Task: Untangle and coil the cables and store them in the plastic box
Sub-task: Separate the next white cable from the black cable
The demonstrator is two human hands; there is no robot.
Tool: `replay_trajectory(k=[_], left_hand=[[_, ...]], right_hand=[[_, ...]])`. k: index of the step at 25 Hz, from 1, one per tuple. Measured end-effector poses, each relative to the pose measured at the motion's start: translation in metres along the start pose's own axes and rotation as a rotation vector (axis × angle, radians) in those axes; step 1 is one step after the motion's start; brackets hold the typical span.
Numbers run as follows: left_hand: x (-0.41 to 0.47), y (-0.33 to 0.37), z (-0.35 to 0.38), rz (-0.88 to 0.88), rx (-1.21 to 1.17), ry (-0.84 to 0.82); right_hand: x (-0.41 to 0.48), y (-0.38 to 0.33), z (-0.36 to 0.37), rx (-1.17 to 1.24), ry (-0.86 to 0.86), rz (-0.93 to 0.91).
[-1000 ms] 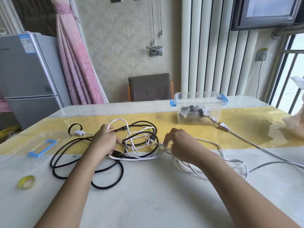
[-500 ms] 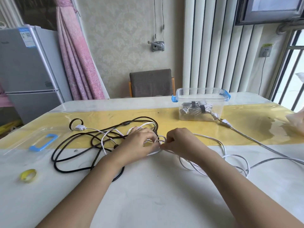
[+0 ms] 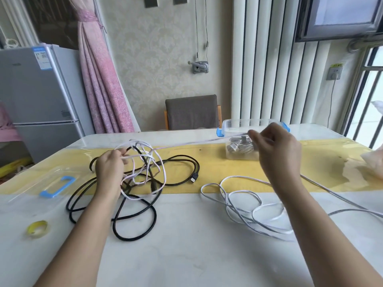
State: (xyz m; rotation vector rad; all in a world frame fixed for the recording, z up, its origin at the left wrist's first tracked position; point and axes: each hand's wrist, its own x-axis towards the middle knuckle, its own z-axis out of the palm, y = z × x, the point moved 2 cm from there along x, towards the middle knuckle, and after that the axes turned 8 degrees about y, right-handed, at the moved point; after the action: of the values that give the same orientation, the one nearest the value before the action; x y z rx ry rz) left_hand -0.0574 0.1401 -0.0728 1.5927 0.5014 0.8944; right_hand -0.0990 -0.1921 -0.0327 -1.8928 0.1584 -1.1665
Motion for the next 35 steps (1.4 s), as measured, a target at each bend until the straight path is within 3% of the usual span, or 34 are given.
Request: replay_trajectory(k=[1,3,5,8,10,12,15,17,21,23,27,30,33,35], left_hand=[[0.006,-0.003,-0.004,-0.016,-0.028,0.035],[0.004,-0.001,-0.006,0.119,0.041,0.048],[-0.005,0.001,-0.002,0.282,0.137,-0.069],[-0.015,-0.002,0.004,0.385,0.260,-0.237],[-0.018,0.000,0.005,0.595,0.400,-0.238],[-0.021,0.002,0.009,0.731,0.489,-0.357],[-0.032,0.000,0.017,0.645,0.558,-0.593],[-0.039,-0.002,0.019,0.493,0.567,-0.662],[-0.050,-0.004,0.026,0.328,0.503,-0.787],[-0.052,-0.007,0.029,0.288,0.425,-0.864],[-0.057,-0.010,0.029,0.246,0.349,-1.092],[-0.059,-0.002,0.027,0.160,0.217,-1.157],[-0.047,-0.001,0.021,0.254,0.321,-1.038],[-0.036,-0.004,0.018,0.348,0.469,-0.712]], right_hand=[[0.004,0.006,-0.001,-0.079,-0.018,0.026],[0.001,0.017,0.010,-0.359,-0.156,0.001],[-0.010,0.028,0.024,-0.600,-0.353,-0.089],[-0.014,0.035,0.032,-0.634,-0.472,-0.147],[-0.011,0.033,0.031,-0.585,-0.444,-0.152],[-0.014,0.030,0.030,-0.614,-0.471,-0.164],[-0.027,0.021,0.030,-0.719,-0.593,-0.162],[-0.035,0.016,0.039,-0.698,-0.662,-0.284],[-0.073,0.006,0.074,-0.232,-0.915,-0.317],[-0.090,0.005,0.090,-0.192,-0.966,-0.342],[-0.097,0.000,0.093,-0.105,-0.938,-0.417],[-0.089,-0.011,0.083,0.027,-0.783,-0.467],[-0.065,-0.022,0.062,0.158,-0.520,-0.337],[-0.041,-0.021,0.041,0.268,-0.287,-0.140]])
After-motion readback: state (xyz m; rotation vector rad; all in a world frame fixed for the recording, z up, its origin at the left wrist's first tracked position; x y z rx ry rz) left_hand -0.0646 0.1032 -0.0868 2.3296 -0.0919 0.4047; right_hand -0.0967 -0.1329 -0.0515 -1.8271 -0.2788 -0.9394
